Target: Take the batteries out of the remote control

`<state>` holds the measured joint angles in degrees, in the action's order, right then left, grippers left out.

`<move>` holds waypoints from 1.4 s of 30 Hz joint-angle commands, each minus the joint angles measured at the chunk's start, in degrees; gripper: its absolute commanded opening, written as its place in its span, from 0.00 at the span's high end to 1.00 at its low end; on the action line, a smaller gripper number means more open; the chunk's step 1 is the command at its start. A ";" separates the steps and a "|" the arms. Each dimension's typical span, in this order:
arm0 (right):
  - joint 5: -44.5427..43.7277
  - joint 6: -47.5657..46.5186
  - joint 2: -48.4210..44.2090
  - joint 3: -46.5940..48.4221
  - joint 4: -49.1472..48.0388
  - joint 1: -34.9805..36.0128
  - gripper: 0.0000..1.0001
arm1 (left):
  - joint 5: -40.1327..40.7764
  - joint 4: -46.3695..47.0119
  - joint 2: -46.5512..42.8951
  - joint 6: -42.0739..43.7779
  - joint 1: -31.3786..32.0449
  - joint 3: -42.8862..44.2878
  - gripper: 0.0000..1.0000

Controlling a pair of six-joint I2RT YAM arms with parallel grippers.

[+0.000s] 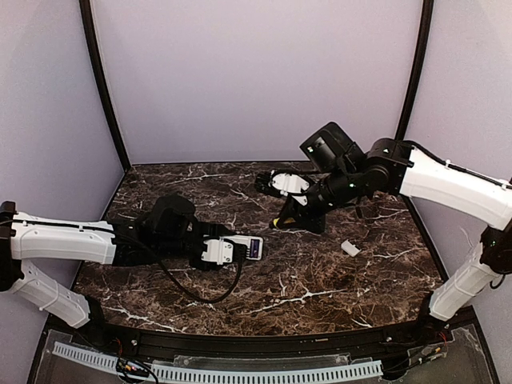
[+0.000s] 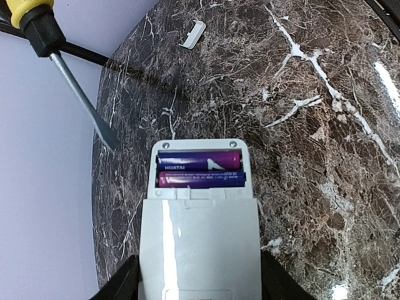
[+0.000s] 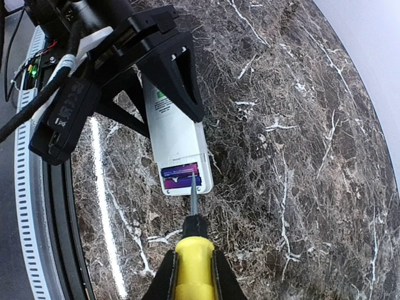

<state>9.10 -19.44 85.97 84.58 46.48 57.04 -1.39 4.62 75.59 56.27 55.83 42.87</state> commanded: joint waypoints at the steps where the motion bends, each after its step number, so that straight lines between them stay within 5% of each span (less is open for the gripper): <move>1: -3.21 -0.08 1.74 2.06 -1.64 1.20 1.00 | 2.35 2.00 -2.56 0.79 0.58 -0.95 1.00; 42: -5.33 1.23 5.08 1.82 -3.43 2.35 1.00 | 2.46 1.63 -2.89 -0.24 1.24 -0.86 1.00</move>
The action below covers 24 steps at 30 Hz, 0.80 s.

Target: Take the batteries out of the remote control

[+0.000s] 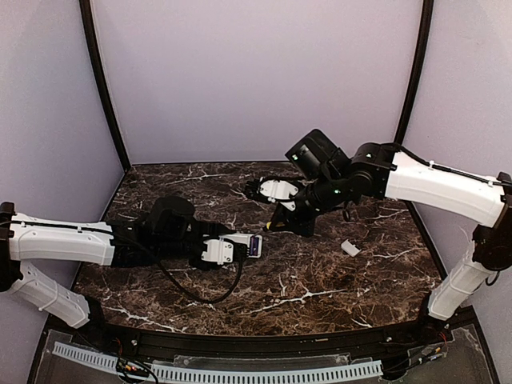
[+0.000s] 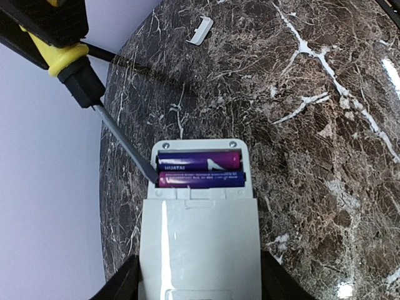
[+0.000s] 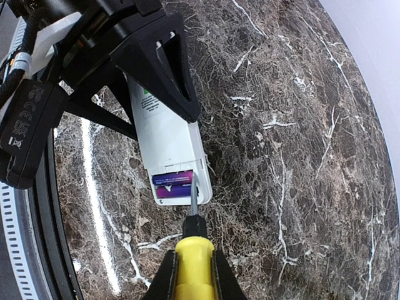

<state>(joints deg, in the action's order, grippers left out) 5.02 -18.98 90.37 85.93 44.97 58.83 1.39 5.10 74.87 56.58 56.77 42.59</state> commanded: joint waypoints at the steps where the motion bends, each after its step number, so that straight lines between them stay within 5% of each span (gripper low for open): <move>1: -1.38 0.72 0.71 0.40 -2.03 0.57 1.00 | -0.37 1.14 -2.18 -0.58 0.28 -0.51 1.00; 24: -3.47 0.97 1.74 -1.46 -1.80 1.81 1.00 | -1.19 0.79 -2.44 -2.55 0.30 -0.30 1.00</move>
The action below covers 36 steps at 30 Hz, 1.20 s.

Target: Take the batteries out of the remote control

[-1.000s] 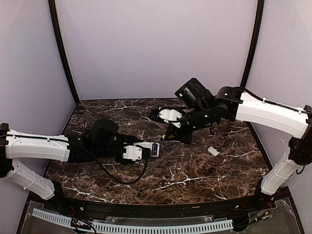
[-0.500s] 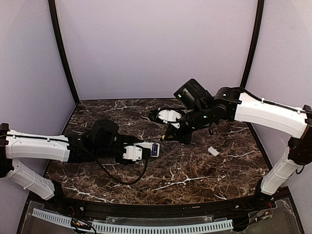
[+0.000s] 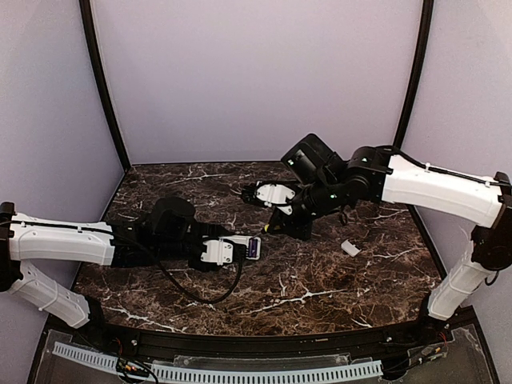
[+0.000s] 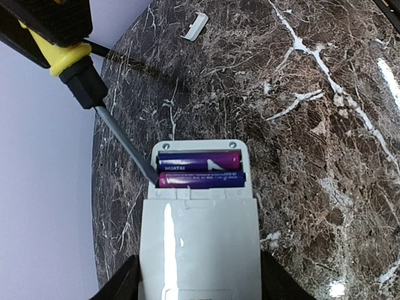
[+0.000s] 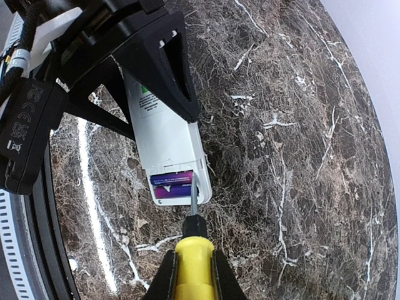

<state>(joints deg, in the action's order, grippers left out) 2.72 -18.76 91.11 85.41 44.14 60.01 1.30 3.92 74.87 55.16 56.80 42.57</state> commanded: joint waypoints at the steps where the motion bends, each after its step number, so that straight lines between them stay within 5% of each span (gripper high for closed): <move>1: -1.08 0.76 1.00 -0.94 -0.87 0.70 1.00 | -1.07 2.10 -2.40 -1.20 0.25 -0.29 1.00; 36: 1.53 -1.06 2.76 -1.65 1.99 5.65 1.00 | -9.32 -2.03 -2.01 -8.82 -3.82 3.27 1.00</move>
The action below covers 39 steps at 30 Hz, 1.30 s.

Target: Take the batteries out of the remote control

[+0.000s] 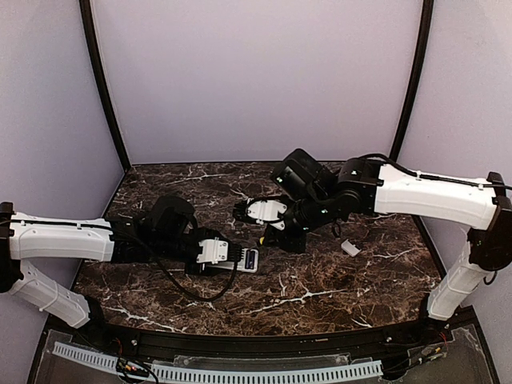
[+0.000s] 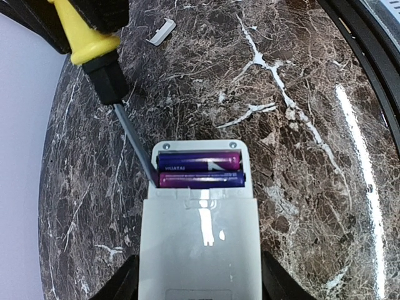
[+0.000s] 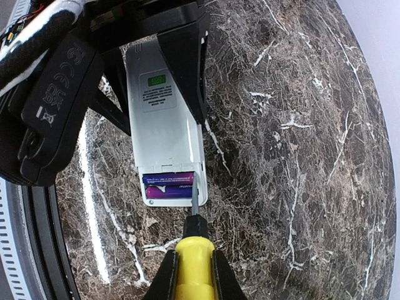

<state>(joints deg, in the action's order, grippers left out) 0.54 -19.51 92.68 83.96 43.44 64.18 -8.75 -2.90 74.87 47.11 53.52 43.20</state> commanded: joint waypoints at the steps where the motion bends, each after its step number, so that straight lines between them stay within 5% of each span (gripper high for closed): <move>1: 3.83 -0.27 1.26 -0.20 2.81 1.45 1.00 | 1.10 5.03 -2.01 -0.20 -0.53 2.52 1.00; 39: 19.46 -0.78 7.87 5.37 7.40 -3.52 1.00 | 13.89 16.65 -5.83 9.64 1.20 -4.88 1.00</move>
<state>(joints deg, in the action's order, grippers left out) 11.18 -19.90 98.43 89.67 46.28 59.70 0.36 1.67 71.92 56.64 55.29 38.00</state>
